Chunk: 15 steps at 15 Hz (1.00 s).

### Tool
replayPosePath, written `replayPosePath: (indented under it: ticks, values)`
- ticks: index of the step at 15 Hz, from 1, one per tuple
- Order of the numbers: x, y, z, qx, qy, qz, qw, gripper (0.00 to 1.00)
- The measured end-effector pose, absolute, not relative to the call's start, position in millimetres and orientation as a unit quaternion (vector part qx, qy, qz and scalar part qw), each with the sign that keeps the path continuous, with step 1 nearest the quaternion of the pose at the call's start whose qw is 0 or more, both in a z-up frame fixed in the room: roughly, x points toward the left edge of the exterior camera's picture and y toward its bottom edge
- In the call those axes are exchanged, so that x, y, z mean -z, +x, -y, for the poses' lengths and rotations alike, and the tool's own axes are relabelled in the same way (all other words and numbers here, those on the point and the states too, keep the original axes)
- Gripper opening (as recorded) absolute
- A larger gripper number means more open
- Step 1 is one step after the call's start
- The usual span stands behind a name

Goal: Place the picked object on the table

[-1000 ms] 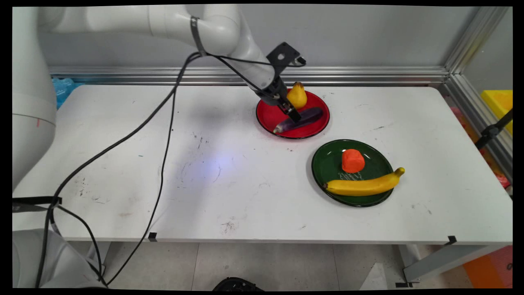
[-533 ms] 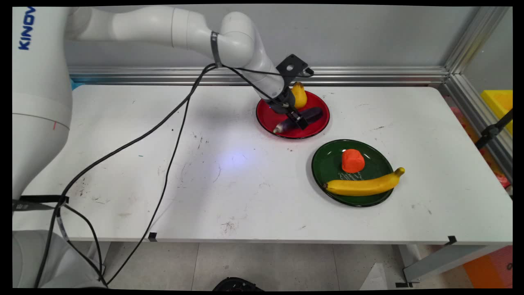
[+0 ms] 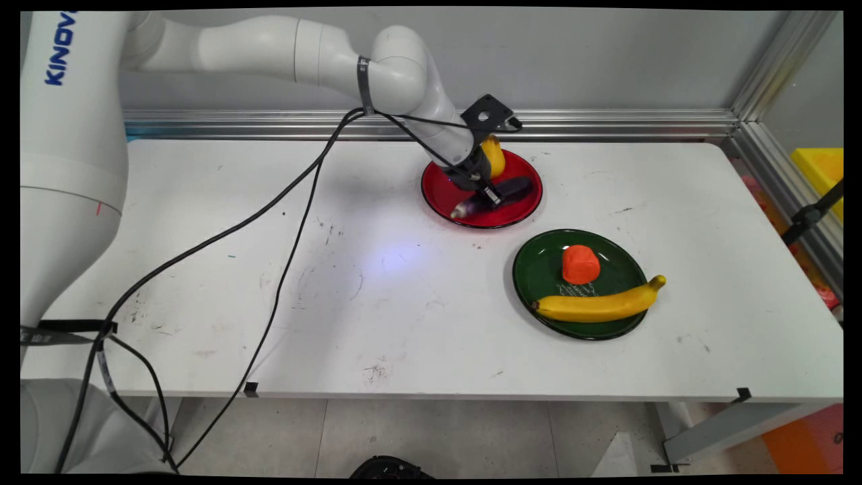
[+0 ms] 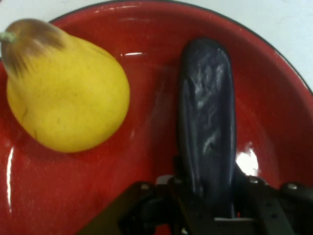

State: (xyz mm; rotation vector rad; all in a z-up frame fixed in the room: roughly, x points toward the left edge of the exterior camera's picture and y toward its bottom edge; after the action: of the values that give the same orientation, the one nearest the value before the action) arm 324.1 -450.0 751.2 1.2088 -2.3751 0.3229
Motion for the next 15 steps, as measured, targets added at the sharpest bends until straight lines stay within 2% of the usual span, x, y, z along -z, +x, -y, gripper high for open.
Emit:
replayPosePath:
  ticks: [4, 9, 15]
  values:
    - [-768, 328, 443, -0.119, 0.426, 0.868, 0.225, 0.0]
    - [-809, 335, 425, -0.124, 0.401, 0.88, 0.223, 0.0]
    - [-852, 348, 380, -0.099, 0.304, 0.924, 0.208, 0.0]
